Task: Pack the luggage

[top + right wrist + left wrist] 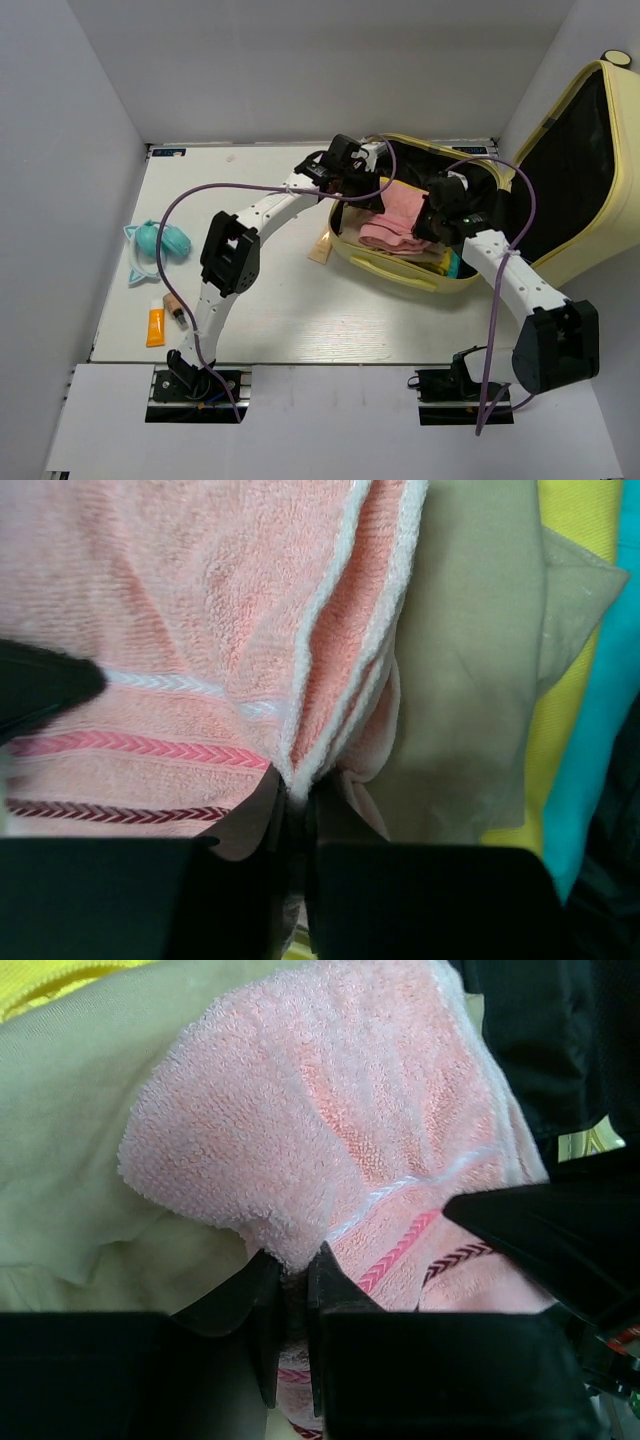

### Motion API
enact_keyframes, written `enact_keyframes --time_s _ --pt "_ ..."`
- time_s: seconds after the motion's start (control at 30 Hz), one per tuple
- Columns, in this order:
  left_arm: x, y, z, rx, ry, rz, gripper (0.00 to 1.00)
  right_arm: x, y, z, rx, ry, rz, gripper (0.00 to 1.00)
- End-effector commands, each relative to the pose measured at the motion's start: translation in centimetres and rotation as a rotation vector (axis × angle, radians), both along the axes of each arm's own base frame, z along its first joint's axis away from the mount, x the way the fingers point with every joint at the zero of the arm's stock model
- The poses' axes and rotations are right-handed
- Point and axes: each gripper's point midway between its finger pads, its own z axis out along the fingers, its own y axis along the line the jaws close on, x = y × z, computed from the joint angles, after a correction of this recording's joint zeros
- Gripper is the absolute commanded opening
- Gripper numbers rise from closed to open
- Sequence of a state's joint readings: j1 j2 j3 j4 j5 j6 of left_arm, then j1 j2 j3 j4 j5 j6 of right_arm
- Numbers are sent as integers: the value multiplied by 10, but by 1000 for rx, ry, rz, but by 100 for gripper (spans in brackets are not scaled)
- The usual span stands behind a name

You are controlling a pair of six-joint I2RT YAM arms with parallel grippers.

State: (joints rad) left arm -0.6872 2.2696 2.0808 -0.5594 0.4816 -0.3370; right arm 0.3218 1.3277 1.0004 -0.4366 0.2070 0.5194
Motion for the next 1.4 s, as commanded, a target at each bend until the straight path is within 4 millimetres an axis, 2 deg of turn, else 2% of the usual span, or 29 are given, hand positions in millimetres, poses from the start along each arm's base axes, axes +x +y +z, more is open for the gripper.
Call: enact_keyframes --time_s 0.0,0.1,0.2,0.23,0.27,0.33,0.43,0.53,0.63,0.67,0.8,0.83,0.87,0.9,0.93,1.0,1.03,1.1,1.13,1.17,1.2,1.23,1.27,1.33,1.37 --pt "3 -9 54 -104 -88 -26 15 13 10 35 51 -126 40 0" --pt "2 -15 73 -145 -123 -40 12 15 9 59 41 -176 49 0" --pt "-2 -21 92 -182 -162 -62 12 11 3 68 22 -192 39 0" --pt "-5 -21 104 -197 -181 -64 12 7 0 71 10 -200 41 0" --pt "-4 -21 97 -187 -174 -60 12 6 -6 70 -6 -198 20 0" --pt "-7 -23 96 -185 -171 -65 12 3 -21 71 -66 -203 -20 0" --pt "-4 -24 85 -170 -143 -44 12 -4 -28 66 -90 -184 -40 0" --pt "-5 -27 74 -167 -107 -46 12 -12 -30 50 -97 -148 -45 0" --pt "-4 -23 52 -129 -68 -25 12 -21 -35 31 -126 -82 -47 0" --pt "-2 -20 42 -106 -65 -8 17 -26 -38 21 -139 -50 -50 0" --pt "-2 -12 19 -34 -38 13 32 -35 -51 -3 -190 15 -85 20" --pt "-5 -10 14 -17 -32 0 39 -38 -48 -4 -176 26 -77 30" --pt "-7 -8 10 -3 -24 -4 50 -35 -46 1 -167 16 -72 33" --pt "-7 -6 8 12 -41 -14 70 -33 -45 11 -154 -10 -75 35" --pt "-7 -4 10 16 -50 -12 82 -33 -42 15 -141 -19 -60 42" --pt "-1 1 12 46 -74 9 98 -29 -38 35 -120 -73 -47 56" --pt "4 6 22 57 -110 43 100 -24 -34 50 -99 -106 -39 73" --pt "7 9 34 65 -148 55 100 -24 -30 64 -87 -132 -13 79" --pt "12 16 42 77 -174 89 100 -21 -27 85 -79 -165 -5 81" --pt "14 18 47 87 -198 101 100 -20 -30 89 -90 -167 -5 82" --pt "16 24 64 80 -230 121 100 -17 -31 104 -88 -185 -9 82" --pt "21 30 69 99 -260 158 100 -17 -30 110 -90 -194 -6 82" --pt "22 34 81 96 -285 178 100 -15 -31 112 -95 -192 -5 80" --pt "28 42 92 116 -332 208 100 -9 -27 120 -83 -205 1 75" --pt "28 47 106 109 -356 230 100 -3 -22 127 -66 -223 10 60"
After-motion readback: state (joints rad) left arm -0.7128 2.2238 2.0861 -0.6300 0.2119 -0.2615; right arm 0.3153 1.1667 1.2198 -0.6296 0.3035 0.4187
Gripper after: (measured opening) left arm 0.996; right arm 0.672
